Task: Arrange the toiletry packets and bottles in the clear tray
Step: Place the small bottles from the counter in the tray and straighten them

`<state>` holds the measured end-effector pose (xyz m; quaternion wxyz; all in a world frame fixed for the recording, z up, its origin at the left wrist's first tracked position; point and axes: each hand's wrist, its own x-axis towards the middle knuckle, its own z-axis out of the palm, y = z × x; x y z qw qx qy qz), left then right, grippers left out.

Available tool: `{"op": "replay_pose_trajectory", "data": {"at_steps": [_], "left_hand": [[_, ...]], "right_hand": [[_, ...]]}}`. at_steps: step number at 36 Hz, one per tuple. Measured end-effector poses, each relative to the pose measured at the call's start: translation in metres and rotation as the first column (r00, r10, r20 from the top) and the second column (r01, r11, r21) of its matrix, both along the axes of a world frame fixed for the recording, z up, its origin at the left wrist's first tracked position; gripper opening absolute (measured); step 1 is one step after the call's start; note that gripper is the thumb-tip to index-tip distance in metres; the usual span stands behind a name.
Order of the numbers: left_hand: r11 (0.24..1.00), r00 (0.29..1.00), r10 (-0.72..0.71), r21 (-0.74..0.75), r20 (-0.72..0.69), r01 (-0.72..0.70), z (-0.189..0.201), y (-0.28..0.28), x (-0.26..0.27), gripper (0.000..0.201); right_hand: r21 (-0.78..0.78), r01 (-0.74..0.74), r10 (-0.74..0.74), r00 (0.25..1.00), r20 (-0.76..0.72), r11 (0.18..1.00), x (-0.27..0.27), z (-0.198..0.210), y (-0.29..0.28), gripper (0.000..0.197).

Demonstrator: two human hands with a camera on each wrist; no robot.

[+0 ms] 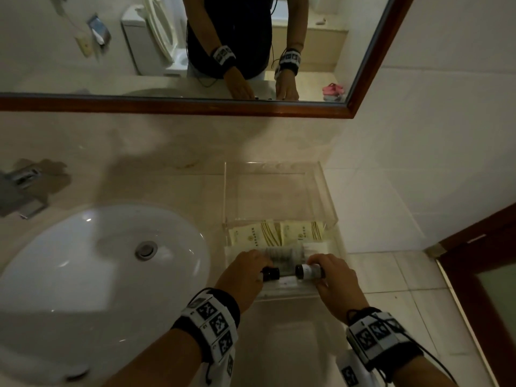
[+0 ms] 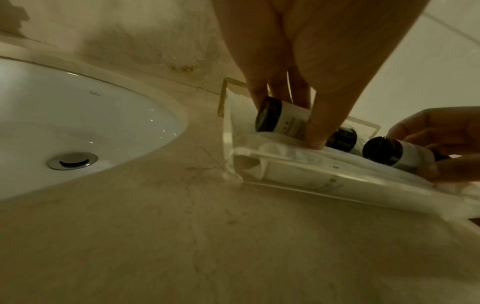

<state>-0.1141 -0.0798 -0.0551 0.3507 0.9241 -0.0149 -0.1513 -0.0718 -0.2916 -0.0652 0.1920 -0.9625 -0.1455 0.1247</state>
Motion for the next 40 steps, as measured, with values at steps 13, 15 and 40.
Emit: {"op": "replay_pose_trajectory", "data": {"at_steps": [13,15,40], "left_hand": [[0.99,0.987,0.06,0.118,0.146,-0.078,-0.013,0.003,-0.014,0.035],[0.988,0.987,0.061,0.131,0.146,-0.081,-0.012,0.003,-0.013,0.035],[0.96,0.978,0.011,0.272,0.211,-0.07,-0.006,0.0,0.005,0.046]], "right_hand": [[-0.01,-0.028,0.03,0.979,0.2,1.0,-0.003,-0.011,-0.007,0.028],[-0.028,-0.043,0.048,0.973,0.225,0.999,-0.002,-0.01,-0.006,0.03],[-0.043,0.049,-0.034,0.949,0.314,0.998,0.009,0.002,0.008,0.04]]}}
